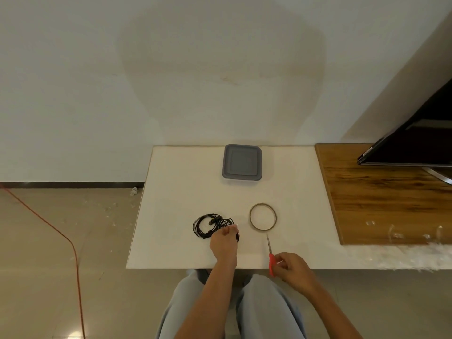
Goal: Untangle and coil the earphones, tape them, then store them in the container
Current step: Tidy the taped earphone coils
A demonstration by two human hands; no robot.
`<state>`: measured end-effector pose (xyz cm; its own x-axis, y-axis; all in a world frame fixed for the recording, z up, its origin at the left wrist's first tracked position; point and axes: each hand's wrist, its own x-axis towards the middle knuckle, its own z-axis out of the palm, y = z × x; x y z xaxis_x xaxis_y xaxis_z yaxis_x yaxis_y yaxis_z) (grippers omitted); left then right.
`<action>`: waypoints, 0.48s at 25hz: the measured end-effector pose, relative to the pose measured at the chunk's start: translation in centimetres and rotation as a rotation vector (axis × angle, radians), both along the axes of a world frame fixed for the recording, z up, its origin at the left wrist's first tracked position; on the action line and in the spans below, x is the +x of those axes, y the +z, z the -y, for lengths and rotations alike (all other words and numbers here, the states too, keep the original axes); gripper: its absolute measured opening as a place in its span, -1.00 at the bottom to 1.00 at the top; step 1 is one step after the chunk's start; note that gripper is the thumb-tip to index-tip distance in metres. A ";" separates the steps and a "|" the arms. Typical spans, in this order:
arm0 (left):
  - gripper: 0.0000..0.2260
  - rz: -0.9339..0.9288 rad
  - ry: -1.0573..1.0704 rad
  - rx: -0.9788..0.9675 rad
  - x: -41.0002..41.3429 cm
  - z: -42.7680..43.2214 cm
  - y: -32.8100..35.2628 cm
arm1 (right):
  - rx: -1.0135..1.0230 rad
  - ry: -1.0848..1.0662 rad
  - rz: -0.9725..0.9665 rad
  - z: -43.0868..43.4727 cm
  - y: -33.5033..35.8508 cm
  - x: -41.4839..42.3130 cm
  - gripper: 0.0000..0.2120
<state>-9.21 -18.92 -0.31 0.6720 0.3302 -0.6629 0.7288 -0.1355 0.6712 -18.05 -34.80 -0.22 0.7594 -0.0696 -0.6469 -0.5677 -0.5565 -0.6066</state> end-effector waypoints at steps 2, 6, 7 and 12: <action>-0.75 -0.011 0.012 -0.015 0.0 0.0 0.0 | 0.172 -0.149 -0.071 -0.2 0.8 0.4 -0.85; -0.74 -0.022 0.014 -0.018 0.2 -0.2 0.3 | 0.339 -0.267 -0.290 -1.3 0.7 2.8 -0.65; -0.74 -0.020 0.007 -0.016 0.2 -0.2 0.3 | 0.387 -0.303 -0.325 -1.7 0.4 3.4 -0.61; -0.74 -0.025 -0.010 -0.024 0.2 -0.4 0.3 | 0.567 -0.462 -0.348 -3.4 -0.7 5.9 -0.61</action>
